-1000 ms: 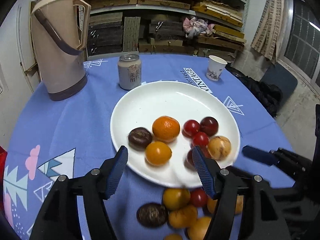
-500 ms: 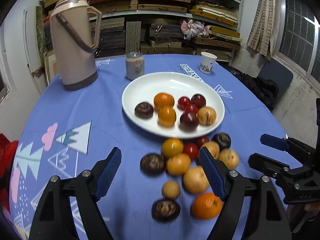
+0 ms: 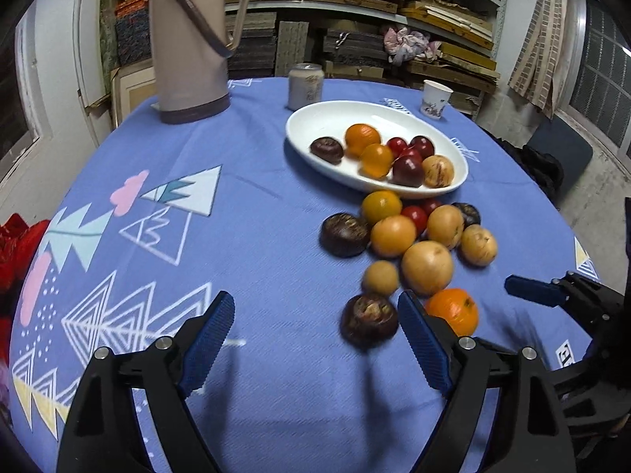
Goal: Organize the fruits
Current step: 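Withdraw both open tools from the plate back toward the pile, then grasp a mandarin with the right tool while the left grasps another dark brown fruit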
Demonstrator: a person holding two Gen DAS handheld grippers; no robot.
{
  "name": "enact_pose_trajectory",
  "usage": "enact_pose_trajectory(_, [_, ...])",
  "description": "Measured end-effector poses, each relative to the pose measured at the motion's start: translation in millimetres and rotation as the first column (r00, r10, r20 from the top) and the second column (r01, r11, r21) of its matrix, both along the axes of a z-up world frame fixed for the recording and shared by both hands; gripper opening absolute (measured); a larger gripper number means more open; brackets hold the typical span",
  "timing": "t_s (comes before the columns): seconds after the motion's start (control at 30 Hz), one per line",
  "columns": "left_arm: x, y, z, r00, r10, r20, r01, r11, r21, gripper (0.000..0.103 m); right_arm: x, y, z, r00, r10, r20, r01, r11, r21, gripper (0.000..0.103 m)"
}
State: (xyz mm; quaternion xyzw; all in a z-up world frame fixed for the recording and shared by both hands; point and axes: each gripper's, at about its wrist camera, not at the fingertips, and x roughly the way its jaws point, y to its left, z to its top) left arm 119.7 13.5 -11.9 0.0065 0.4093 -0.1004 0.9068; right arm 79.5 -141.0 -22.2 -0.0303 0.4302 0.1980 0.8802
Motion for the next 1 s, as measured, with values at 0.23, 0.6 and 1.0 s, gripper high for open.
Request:
enact_pose_trajectory(0.23, [-0.1, 21.5, -7.7, 0.999, 0.035, -0.026, -0.036, 0.999, -0.018, 0.085, 18.2, 23.9, -22.8, 0.997, 0.027, -0.071, -0.031, 0.997, -0.065, 0.062])
enact_pose_trajectory(0.6, [-2.9, 1.1, -17.0, 0.998, -0.039, -0.048, 0.039, 0.999, 0.003, 0.085, 13.2, -1.1, -11.1, 1.000, -0.018, -0.026, 0.019, 1.000, 0.015, 0.046])
enact_pose_trajectory(1.0, [10.4, -45.1, -36.0, 0.992, -0.106, -0.074, 0.110, 0.993, 0.048, 0.080, -15.3, -59.3, -0.8, 0.996, -0.089, 0.003, 0.088, 0.990, 0.112, 0.046])
